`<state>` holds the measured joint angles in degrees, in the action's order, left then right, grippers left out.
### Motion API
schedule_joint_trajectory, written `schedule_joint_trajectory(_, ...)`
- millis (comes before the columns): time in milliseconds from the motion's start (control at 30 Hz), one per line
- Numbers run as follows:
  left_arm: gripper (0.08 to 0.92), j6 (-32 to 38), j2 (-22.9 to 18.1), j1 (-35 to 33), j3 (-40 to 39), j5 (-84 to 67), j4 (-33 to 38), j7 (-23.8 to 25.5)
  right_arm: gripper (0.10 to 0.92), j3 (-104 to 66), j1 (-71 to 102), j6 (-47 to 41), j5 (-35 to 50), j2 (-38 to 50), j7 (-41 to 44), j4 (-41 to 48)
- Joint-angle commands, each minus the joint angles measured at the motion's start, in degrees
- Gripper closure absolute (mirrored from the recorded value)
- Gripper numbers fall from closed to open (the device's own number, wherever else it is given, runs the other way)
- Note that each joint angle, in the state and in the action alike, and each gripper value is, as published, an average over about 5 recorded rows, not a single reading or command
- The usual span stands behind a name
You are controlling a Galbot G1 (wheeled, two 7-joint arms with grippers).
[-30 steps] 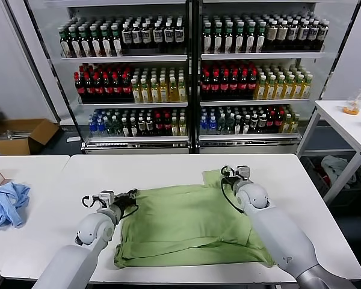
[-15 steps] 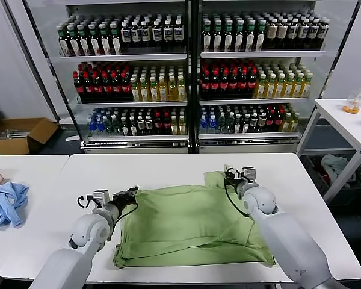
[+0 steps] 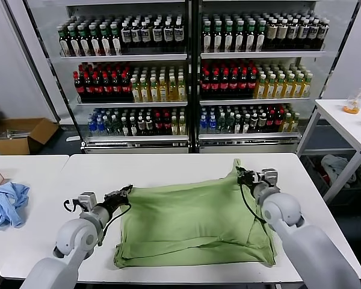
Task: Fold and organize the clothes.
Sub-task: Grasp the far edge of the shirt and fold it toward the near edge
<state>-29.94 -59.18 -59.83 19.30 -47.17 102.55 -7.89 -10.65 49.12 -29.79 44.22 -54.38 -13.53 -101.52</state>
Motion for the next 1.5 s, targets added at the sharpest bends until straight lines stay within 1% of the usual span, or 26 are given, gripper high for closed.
schedule_joint_trajectory(33, 0.897, -0.3, 0.8, -6.5, 2.3, -1.1, 5.8, 0.0, 0.918, -6.4, 13.2, 0.1, 0.4, 3.9, 0.0, -12.4)
schedule_joint_trajectory(200, 0.897, -0.9, 0.5, -9.3, 2.3, -0.1, 7.9, 0.3, 0.918, -10.8, 20.6, 0.0, 0.1, 4.2, 0.1, -17.1)
schedule_joint_trajectory(400, 0.898, -1.3, 0.3, -11.9, 2.1, 2.0, 8.5, 0.7, 0.918, -14.9, 27.2, -0.4, -0.5, 4.0, -0.1, -19.2)
schedule_joint_trajectory(700, 0.897, -1.8, 0.0, -12.8, 1.8, 6.0, 7.2, 1.1, 0.918, -14.3, 29.6, -1.9, -2.0, 2.2, -1.3, -18.8)
schedule_joint_trajectory(833, 0.897, -2.0, -0.4, -13.2, 1.5, 8.4, 6.8, 1.5, 0.915, -12.6, 28.7, -3.2, -4.4, 1.2, -1.4, -17.5)
schedule_joint_trajectory(900, 0.872, -1.8, -1.1, -13.9, 1.5, 9.7, 7.1, 1.5, 0.896, -12.0, 28.4, -3.2, -5.9, 0.7, -1.2, -17.2)
schedule_joint_trajectory(967, 0.831, -1.2, -2.0, -14.6, 1.6, 11.3, 7.8, 1.1, 0.852, -11.8, 28.5, -3.0, -6.8, 0.5, -1.0, -17.5)
schedule_joint_trajectory(1033, 0.771, -0.3, -3.0, -15.4, 2.0, 13.1, 9.2, 0.0, 0.801, -11.8, 28.9, -2.7, -7.1, 0.5, -0.9, -18.3)
schedule_joint_trajectory(1267, 0.572, 4.0, -8.3, -20.7, 4.6, 19.2, 15.9, -6.1, 0.593, -12.7, 30.5, -2.0, -7.2, 0.9, -0.8, -20.2)
schedule_joint_trajectory(1367, 0.485, 5.8, -10.4, -23.5, 4.4, 22.9, 17.6, -7.1, 0.506, -12.9, 31.2, -1.9, -7.3, 0.8, -0.8, -20.8)
schedule_joint_trajectory(1500, 0.364, 7.1, -13.1, -26.1, 3.8, 26.4, 18.0, -7.7, 0.393, -12.8, 31.6, -1.6, -7.7, 0.5, -0.9, -21.0)
